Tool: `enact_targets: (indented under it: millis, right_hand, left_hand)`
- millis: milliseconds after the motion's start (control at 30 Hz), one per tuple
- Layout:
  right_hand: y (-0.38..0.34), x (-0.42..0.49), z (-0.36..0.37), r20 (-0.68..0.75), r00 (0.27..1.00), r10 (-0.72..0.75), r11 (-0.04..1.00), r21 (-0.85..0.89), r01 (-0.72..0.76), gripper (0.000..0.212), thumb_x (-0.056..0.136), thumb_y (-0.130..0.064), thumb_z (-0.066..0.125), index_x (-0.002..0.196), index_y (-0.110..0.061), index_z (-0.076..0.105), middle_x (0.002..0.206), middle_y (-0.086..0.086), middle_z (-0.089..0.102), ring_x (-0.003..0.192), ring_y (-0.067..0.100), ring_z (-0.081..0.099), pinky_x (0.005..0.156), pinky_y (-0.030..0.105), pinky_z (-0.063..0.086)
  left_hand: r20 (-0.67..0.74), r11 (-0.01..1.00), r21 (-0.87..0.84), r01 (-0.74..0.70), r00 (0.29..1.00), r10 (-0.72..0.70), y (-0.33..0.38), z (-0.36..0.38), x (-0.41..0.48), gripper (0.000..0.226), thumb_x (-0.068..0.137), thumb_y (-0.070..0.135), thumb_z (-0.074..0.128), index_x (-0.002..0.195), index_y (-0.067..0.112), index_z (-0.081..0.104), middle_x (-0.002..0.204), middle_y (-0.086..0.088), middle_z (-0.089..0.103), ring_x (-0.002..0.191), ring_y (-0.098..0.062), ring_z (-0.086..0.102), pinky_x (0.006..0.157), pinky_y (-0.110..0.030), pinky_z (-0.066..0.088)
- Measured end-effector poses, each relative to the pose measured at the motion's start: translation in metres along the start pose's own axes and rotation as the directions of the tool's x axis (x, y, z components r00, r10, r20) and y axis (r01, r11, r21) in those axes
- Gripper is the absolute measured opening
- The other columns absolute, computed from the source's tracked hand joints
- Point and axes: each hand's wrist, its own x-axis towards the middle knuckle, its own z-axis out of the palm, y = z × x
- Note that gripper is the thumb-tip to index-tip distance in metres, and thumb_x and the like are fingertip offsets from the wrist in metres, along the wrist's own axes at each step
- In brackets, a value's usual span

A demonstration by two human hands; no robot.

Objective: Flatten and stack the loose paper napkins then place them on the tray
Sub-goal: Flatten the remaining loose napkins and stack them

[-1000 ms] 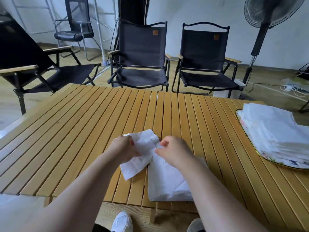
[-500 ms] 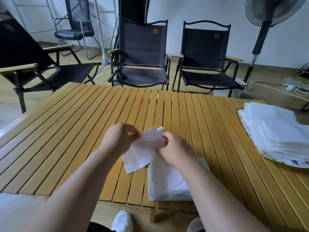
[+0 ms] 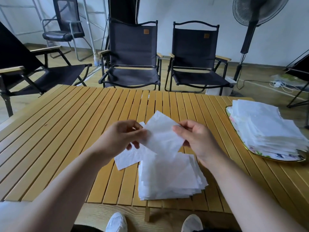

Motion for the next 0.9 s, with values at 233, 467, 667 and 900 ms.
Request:
enact_targets:
  millis: [233, 467, 667, 900]
  right_hand:
    - [0.005, -0.02, -0.037, 0.185, 0.933, 0.308, 0.805, -0.574, -0.152, 0.018, 0.088, -0.036, 0.076, 0.081, -0.019, 0.071, 0.064, -0.007, 0.066, 0.059, 0.009, 0.06, 0.058, 0.024, 0.045]
    - [0.023, 0.003, -0.011, -0.047, 0.988, 0.146, 0.685, -0.716, -0.135, 0.024, 0.083, -0.041, 0.078, 0.099, -0.028, 0.064, 0.088, -0.009, 0.06, 0.079, 0.01, 0.059, 0.062, 0.026, 0.044]
    - [0.046, 0.02, 0.026, -0.036, 0.992, 0.122, 0.71, -0.695, -0.113, 0.015, 0.082, -0.035, 0.076, 0.093, -0.032, 0.066, 0.09, -0.015, 0.065, 0.088, 0.014, 0.064, 0.085, 0.039, 0.056]
    - [0.036, 0.027, 0.052, 0.007, 0.998, 0.055, 0.735, -0.677, -0.036, 0.021, 0.083, -0.02, 0.065, 0.1, -0.033, 0.066, 0.092, -0.017, 0.066, 0.092, 0.01, 0.063, 0.095, 0.04, 0.05]
  left_hand:
    - [0.502, 0.922, 0.309, 0.235, 0.783, -0.368, 0.003, 0.033, -0.008, 0.02, 0.093, 0.025, 0.064, 0.078, 0.012, 0.068, 0.072, -0.002, 0.072, 0.055, -0.01, 0.054, 0.052, -0.021, 0.036]
    - [0.079, 0.85, 0.491, 0.188, 0.963, -0.258, -0.028, 0.006, 0.012, 0.008, 0.09, 0.017, 0.066, 0.094, 0.023, 0.071, 0.091, 0.009, 0.071, 0.075, -0.012, 0.062, 0.061, -0.019, 0.045]
    - [0.104, 0.678, 0.699, 0.227, 0.906, -0.41, -0.068, -0.018, 0.011, 0.035, 0.081, 0.031, 0.08, 0.11, 0.032, 0.061, 0.118, 0.004, 0.051, 0.104, -0.017, 0.057, 0.089, -0.029, 0.054]
    - [0.054, 0.669, 0.735, 0.112, 0.974, -0.222, -0.07, -0.018, 0.021, 0.006, 0.091, 0.032, 0.069, 0.091, 0.03, 0.063, 0.109, 0.008, 0.054, 0.091, -0.01, 0.054, 0.073, -0.018, 0.045]
